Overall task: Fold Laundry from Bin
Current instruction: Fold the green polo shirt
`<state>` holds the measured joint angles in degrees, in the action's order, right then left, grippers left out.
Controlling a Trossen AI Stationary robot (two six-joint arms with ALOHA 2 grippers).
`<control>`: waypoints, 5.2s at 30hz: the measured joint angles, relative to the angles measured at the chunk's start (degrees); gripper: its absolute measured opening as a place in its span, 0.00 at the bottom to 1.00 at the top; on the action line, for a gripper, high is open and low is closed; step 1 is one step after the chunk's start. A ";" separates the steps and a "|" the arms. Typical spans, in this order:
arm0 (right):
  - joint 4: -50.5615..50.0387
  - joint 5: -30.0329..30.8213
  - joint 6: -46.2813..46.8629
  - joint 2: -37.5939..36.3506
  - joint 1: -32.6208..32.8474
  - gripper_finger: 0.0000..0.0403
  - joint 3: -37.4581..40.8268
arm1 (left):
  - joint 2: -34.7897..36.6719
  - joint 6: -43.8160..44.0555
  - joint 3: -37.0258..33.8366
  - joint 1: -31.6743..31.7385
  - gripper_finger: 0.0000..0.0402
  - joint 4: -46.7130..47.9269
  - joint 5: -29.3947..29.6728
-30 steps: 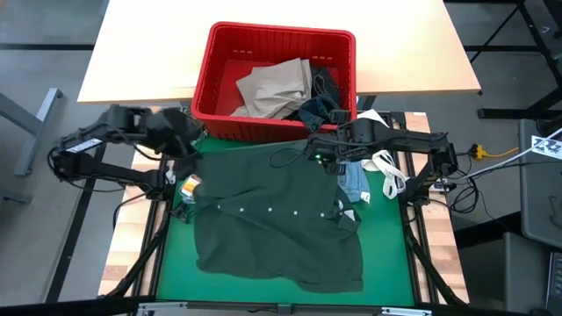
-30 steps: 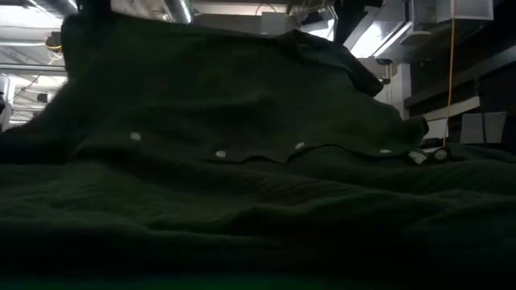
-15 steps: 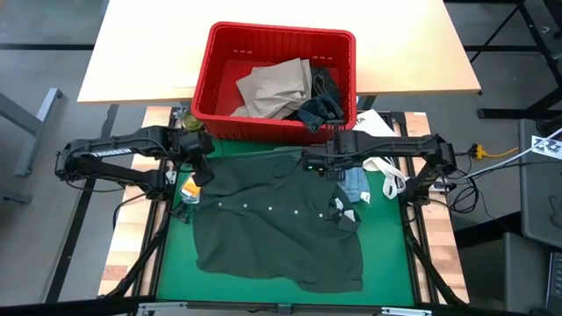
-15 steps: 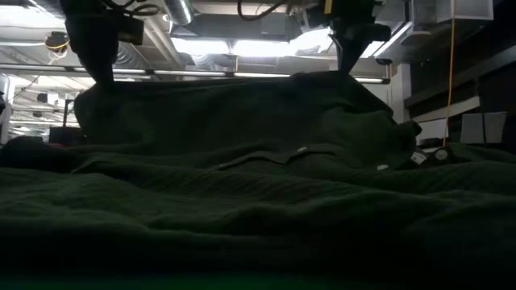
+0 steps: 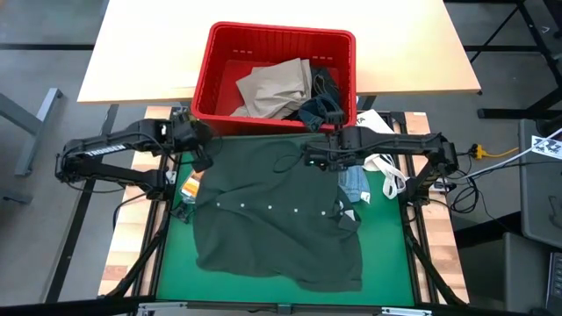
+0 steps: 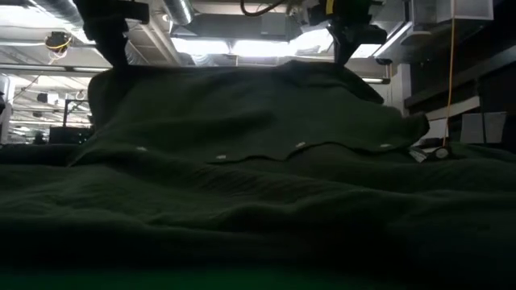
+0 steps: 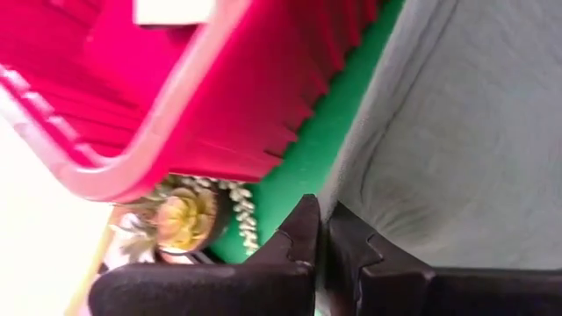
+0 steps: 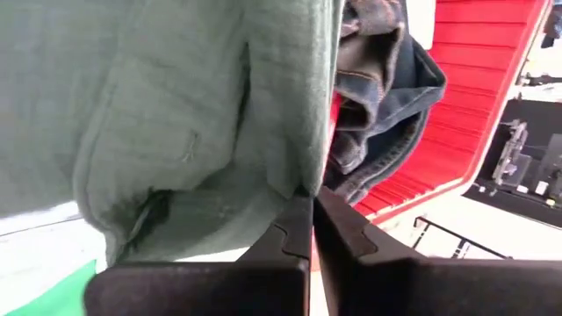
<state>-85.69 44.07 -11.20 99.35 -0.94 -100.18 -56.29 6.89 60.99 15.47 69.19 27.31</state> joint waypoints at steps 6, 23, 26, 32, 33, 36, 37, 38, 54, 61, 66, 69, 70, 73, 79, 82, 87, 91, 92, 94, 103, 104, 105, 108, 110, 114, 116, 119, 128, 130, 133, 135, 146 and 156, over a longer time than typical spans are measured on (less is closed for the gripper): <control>-0.32 -2.53 -0.04 0.00 0.16 0.01 0.00 | 0.04 -0.02 0.59 0.55 0.00 0.43 -4.58; -4.26 -25.88 0.78 0.00 8.22 0.01 -0.04 | 0.04 4.21 0.56 -6.65 0.00 5.88 -28.28; -3.65 -28.45 2.50 -0.02 10.95 0.01 0.48 | 0.11 7.94 -1.13 -9.92 0.00 5.51 -29.88; 0.36 -35.60 5.07 -0.04 15.67 0.01 4.68 | 0.04 15.75 -7.44 -17.32 0.00 1.73 -32.48; 1.43 -37.16 5.06 -0.04 16.32 0.01 5.56 | 0.06 16.97 -8.58 -18.56 0.00 0.40 -33.53; 4.69 -41.64 5.08 -0.04 18.11 0.01 7.67 | 0.07 20.17 -11.97 -22.04 0.00 -3.79 -36.19; 5.90 -42.71 5.08 -0.04 18.62 0.01 8.41 | 0.07 21.22 -13.08 -23.23 0.00 -5.43 -36.69; 7.03 -43.50 5.10 -0.04 19.06 0.01 9.10 | 0.07 21.95 -14.23 -24.22 0.00 -6.85 -36.97; 9.00 -47.66 9.03 -0.04 20.46 0.03 10.86 | 0.07 28.74 -23.13 -31.58 0.18 -14.18 -39.06; 9.16 -47.73 11.49 -0.04 20.42 0.25 10.86 | 0.07 28.68 -23.13 -31.72 0.33 -14.75 -39.34; 8.86 -47.78 9.78 -0.04 19.84 0.39 10.86 | 0.06 28.55 -23.13 -30.92 0.39 -14.83 -39.46; 6.55 -47.77 7.63 -0.15 18.12 0.41 10.82 | 0.07 26.75 -22.92 -30.09 0.38 -15.10 -39.40; 5.68 -47.47 7.56 -0.17 17.32 0.41 10.67 | 0.05 25.67 -22.69 -29.67 0.37 -15.69 -39.12; 3.79 -44.72 6.05 -0.60 14.78 0.40 10.54 | 0.07 22.65 -21.31 -27.76 0.33 -18.09 -37.68; 5.67 -37.68 -2.23 -0.74 9.11 0.37 11.75 | 0.05 16.30 -19.67 -23.64 0.27 -24.49 -28.56; 8.59 -36.99 -2.73 -0.72 6.08 0.35 15.32 | -0.69 15.88 -20.65 -21.78 0.25 -28.41 -23.98; 11.35 -33.58 -2.34 -0.64 2.84 0.34 23.43 | -2.92 15.92 -23.89 -18.46 0.22 -28.13 -20.57; 14.16 -33.92 -2.25 -0.68 1.53 0.34 28.64 | -5.72 16.34 -28.70 -16.33 0.20 -27.78 -19.03; 14.40 -34.47 -2.20 -0.68 1.50 0.34 29.55 | -6.33 16.83 -29.96 -15.71 0.20 -27.74 -17.73; 14.24 -34.98 -2.14 -0.68 1.50 0.34 31.13 | -7.39 17.87 -32.39 -14.13 0.18 -27.82 -15.92; 12.86 -44.13 4.02 -0.70 1.63 0.34 37.06 | -7.78 21.01 -35.65 -9.78 0.10 -27.63 -18.55; 12.35 -44.43 4.29 -0.70 1.63 0.34 37.20 | -7.78 21.03 -35.65 -9.67 0.09 -27.63 -18.64; 11.69 -44.65 4.67 -0.70 1.65 0.34 37.19 | -7.78 21.03 -35.65 -9.47 0.08 -27.59 -18.85; 9.14 -44.78 4.94 -0.91 1.65 0.34 36.79 | -7.78 21.03 -35.65 -8.93 0.06 -27.45 -19.71; 7.35 -44.76 4.94 -1.42 1.65 0.34 36.01 | -7.78 21.05 -35.65 -8.57 0.06 -27.42 -20.50; 5.08 -44.74 5.06 -3.43 1.65 0.34 34.50 | -7.87 21.01 -33.75 -8.11 0.05 -23.35 -21.34; 4.49 -44.72 5.77 -4.63 1.65 0.34 33.53 | -7.87 20.87 -31.46 -7.87 0.05 -20.89 -20.91; 3.62 -44.70 6.58 -6.28 1.65 0.34 32.17 | -7.87 19.39 -27.98 -7.85 0.05 -16.91 -20.52; 2.43 -42.17 8.62 -10.26 1.67 0.34 31.15 | -7.82 18.98 -22.30 -7.87 0.05 -15.65 -20.99; 3.84 -40.44 9.57 -10.66 1.67 0.34 31.15 | -7.82 19.29 -22.27 -7.87 0.05 -15.65 -21.01; 9.27 -37.49 10.91 -10.73 1.67 0.34 31.15 | -7.83 19.92 -22.27 -7.87 0.05 -15.87 -21.01; 14.33 -37.16 10.91 -10.71 1.67 0.34 31.50 | -7.82 19.94 -22.49 -8.05 0.05 -17.24 -20.45; 19.82 -37.21 10.78 -10.58 1.71 0.34 35.11 | -7.85 17.33 -27.42 -8.04 0.05 -27.48 -19.08; 19.94 -40.65 10.73 -10.58 1.69 0.34 36.85 | -8.26 11.53 -27.65 -6.54 0.21 -27.08 -19.08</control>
<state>-65.75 3.42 -0.47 88.77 0.75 -63.33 -64.55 18.42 33.34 8.93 42.11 8.23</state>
